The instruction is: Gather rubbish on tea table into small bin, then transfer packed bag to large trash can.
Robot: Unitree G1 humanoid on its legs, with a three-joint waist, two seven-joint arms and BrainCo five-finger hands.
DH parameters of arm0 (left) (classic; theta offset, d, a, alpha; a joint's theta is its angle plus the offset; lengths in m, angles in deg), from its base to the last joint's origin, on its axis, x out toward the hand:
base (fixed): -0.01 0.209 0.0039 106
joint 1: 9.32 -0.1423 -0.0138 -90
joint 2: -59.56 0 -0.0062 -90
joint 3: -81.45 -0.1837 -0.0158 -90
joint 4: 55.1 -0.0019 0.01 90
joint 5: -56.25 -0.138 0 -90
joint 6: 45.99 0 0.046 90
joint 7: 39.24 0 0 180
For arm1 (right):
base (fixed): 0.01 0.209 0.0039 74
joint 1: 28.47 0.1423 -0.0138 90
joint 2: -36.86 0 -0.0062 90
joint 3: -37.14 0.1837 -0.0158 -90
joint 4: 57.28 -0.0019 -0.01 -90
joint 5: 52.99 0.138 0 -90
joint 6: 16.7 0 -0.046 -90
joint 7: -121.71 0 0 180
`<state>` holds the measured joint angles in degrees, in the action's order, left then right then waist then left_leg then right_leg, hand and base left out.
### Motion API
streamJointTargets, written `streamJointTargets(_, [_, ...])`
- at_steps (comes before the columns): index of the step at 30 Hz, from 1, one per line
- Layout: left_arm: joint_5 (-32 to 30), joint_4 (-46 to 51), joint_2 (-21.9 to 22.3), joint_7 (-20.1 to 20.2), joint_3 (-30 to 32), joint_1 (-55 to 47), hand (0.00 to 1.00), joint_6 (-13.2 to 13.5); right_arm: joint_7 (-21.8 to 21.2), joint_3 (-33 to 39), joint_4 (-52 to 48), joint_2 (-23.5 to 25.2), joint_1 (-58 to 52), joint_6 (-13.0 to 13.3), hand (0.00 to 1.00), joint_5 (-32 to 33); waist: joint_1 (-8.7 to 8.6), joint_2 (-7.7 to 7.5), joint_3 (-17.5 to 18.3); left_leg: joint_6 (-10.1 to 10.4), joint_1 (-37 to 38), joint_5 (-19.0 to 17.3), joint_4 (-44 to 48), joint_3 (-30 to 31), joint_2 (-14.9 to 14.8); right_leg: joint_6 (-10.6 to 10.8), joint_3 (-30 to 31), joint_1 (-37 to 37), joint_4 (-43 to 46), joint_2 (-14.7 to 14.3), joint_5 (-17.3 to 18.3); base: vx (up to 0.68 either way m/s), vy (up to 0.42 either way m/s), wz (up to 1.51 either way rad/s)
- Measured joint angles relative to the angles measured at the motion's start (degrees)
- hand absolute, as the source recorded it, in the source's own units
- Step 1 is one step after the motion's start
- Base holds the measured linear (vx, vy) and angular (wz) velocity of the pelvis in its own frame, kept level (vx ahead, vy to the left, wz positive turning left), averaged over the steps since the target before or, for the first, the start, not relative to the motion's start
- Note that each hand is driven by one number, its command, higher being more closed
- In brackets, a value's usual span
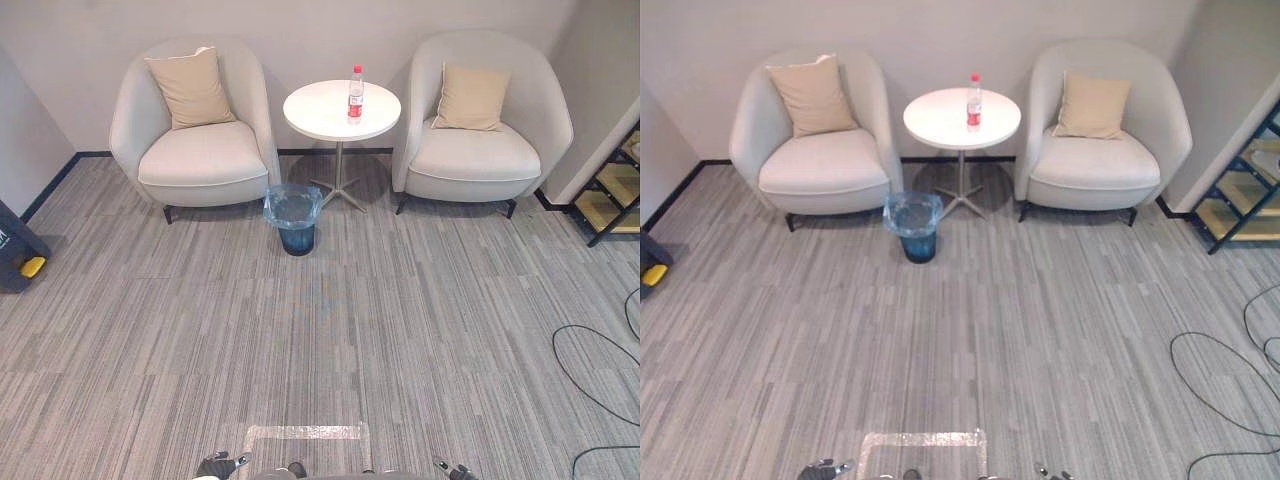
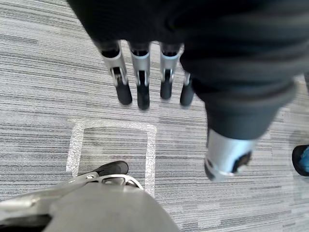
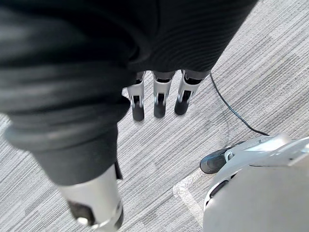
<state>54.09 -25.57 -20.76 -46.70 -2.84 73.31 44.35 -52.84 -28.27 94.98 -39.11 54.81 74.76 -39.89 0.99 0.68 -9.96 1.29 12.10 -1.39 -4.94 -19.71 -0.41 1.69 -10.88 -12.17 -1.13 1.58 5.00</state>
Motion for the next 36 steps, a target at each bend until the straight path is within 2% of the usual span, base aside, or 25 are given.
streamJointTargets(4, [0.0,0.0,0.0,0.0,0.0,0.0,0.0,0.0,0.2,0.0,-0.1,0.0,0.1,0.0,0.0,-1.8,0.1,0.0,-0.1,0.0,0.0,0.0,0.0,0.0,-0.1,0.1,0.0,0.0,-0.1,-0.1,0.0,0.0,0.0,0.0])
streamJointTargets(21, [-0.1,-0.1,0.1,-0.1,0.0,0.1,0.0,-0.1,0.2,0.0,-0.1,-0.1,0.0,0.0,0.0,-1.9,0.53,0.03,-0.1,0.0,0.0,0.0,-0.2,-0.1,-0.1,0.1,0.0,0.1,-0.2,-0.1,0.0,-0.01,-0.004,0.0])
streamJointTargets(27, [0.0,0.0,0.1,-0.1,0.1,0.7,0.0,-0.5,0.2,0.0,-0.3,-0.1,0.0,0.0,0.0,-1.8,0.53,0.13,-0.6,1.3,-1.2,-1.1,1.8,-0.9,-1.2,-0.1,0.6,0.6,-0.1,-0.7,0.4,0.0,-0.005,-0.05])
streamJointTargets(29, [0.1,0.9,0.5,-0.1,3.3,1.2,0.0,-0.7,0.2,-0.2,-0.9,0.3,-0.1,0.0,0.0,-1.7,1.14,-0.4,-2.2,2.7,-6.2,-6.6,15.8,-2.4,-4.2,-1.5,1.0,1.1,2.1,-0.6,2.6,0.01,-0.089,-0.22])
streamJointTargets(30, [0.1,1.7,0.5,-0.1,4.3,1.4,0.0,-0.8,0.4,-0.4,-1.2,0.7,-0.2,0.2,0.0,-1.4,1.16,-1.03,-2.7,2.2,-10.6,-7.9,27.3,-3.0,-6.8,-2.2,1.8,1.1,3.4,-0.6,3.6,0.0,-0.119,-0.28])
streamJointTargets(31, [0.2,2.1,0.7,-0.1,4.7,1.2,0.0,-0.8,0.5,-0.9,-1.2,0.5,-0.2,0.2,0.0,-1.2,1.21,-1.0,-2.8,2.1,-12.5,-7.9,32.3,-3.1,-8.2,-2.7,2.1,1.1,4.0,-0.7,4.2,0.04,-0.136,-0.45])
streamJointTargets(32, [0.4,2.8,1.4,-0.2,5.6,0.7,0.0,-0.9,0.5,-2.3,-1.5,-0.2,-0.6,0.2,0.0,-0.6,1.28,-0.3,-2.7,0.8,-15.7,-7.0,41.3,-2.5,-11.0,-3.2,3.3,0.9,5.2,-1.4,5.1,0.09,-0.105,-0.57])
streamJointTargets(33, [1.0,3.3,2.0,-0.2,6.3,0.4,0.0,-0.9,0.5,-3.0,-2.0,-0.6,-0.8,0.2,0.0,-0.5,1.28,0.5,-2.8,-1.3,-17.4,-5.5,46.1,-0.8,-12.1,-3.8,4.7,0.6,6.0,-1.9,5.7,0.12,-0.082,-0.7])
streamJointTargets(34, [1.4,3.7,2.2,-0.3,6.4,0.1,0.0,-0.8,0.6,-3.4,-2.7,-0.7,-1.2,0.2,0.0,0.1,1.25,0.86,-2.7,-2.5,-19.0,-3.3,50.2,1.7,-12.4,-4.2,5.9,0.2,6.3,-2.2,6.0,0.09,-0.035,-0.58])
streamJointTargets(35, [1.5,3.8,2.4,-0.3,6.6,0.0,0.0,-0.8,0.6,-3.6,-2.9,-0.8,-1.5,0.2,0.0,0.6,1.26,0.66,-2.7,-2.3,-20.7,-1.8,52.8,3.2,-12.3,-4.5,6.9,0.1,6.5,-2.3,6.2,0.14,-0.017,-0.62])
streamJointTargets(36, [1.9,3.9,2.7,-0.3,6.7,-0.2,0.0,-0.9,0.7,-3.9,-3.0,-1.1,-1.2,0.2,0.0,0.7,1.42,0.91,-2.4,-0.3,-23.3,-3.8,54.9,5.6,-11.5,-5.3,9.1,0.2,7.3,-2.4,6.5,0.2,0.001,-0.69])
